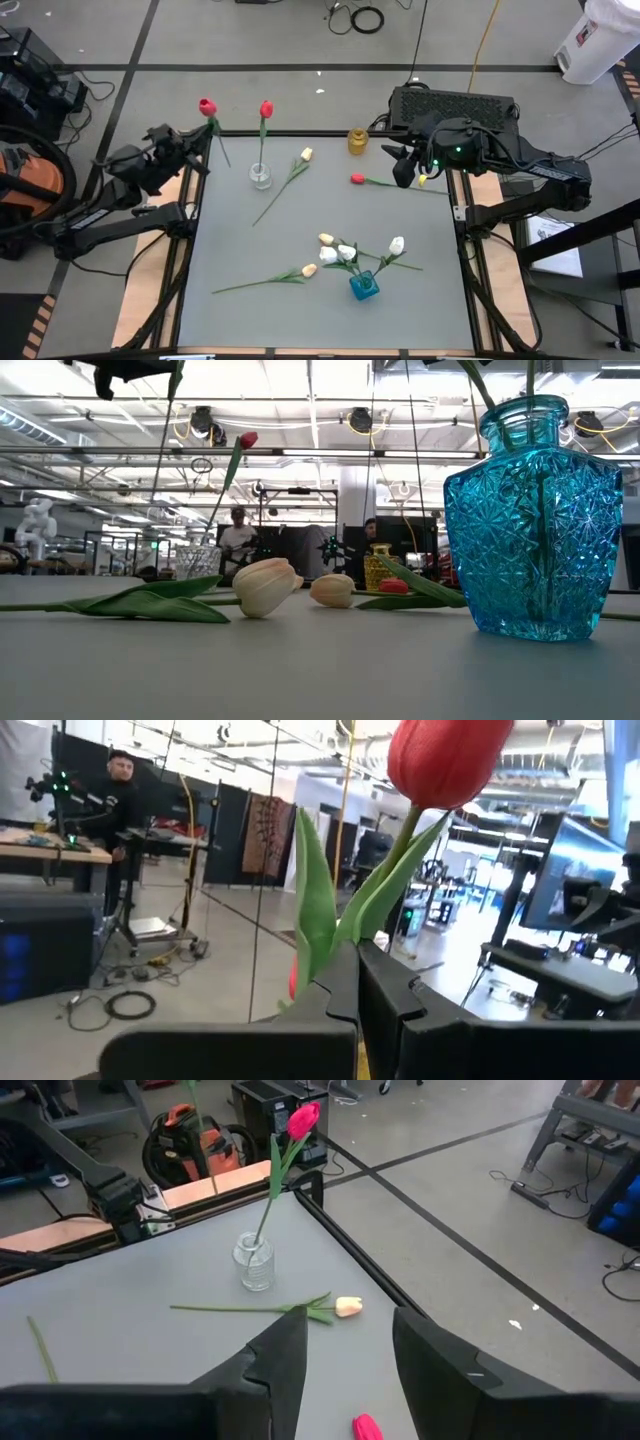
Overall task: Sort flowers into vase by color
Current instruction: Put the left red tulip into the transparent vase
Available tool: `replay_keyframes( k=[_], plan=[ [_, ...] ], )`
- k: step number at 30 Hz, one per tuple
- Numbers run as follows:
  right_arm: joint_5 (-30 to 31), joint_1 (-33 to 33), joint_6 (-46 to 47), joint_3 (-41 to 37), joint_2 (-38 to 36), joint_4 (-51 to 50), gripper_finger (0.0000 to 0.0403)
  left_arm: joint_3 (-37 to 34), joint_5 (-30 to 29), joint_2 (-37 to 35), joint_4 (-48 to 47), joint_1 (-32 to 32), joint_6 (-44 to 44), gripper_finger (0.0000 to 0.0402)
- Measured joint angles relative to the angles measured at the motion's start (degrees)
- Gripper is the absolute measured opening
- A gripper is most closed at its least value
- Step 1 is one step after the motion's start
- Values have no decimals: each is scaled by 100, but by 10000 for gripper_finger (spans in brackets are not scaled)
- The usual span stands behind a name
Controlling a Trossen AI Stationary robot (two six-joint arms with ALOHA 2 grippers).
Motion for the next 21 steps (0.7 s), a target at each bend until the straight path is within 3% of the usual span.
replay_keyframes(
  k=[9,15,21],
  plan=[
    [9,0,-13,0,0,0,141,-12,7,283,263,0,-264,0],
    [9,0,-32,0,0,-2,141,-12,187,809,504,0,-380,0],
    [7,0,-39,0,-1,-4,141,-12,318,1450,1315,-2,-379,0]
  ],
)
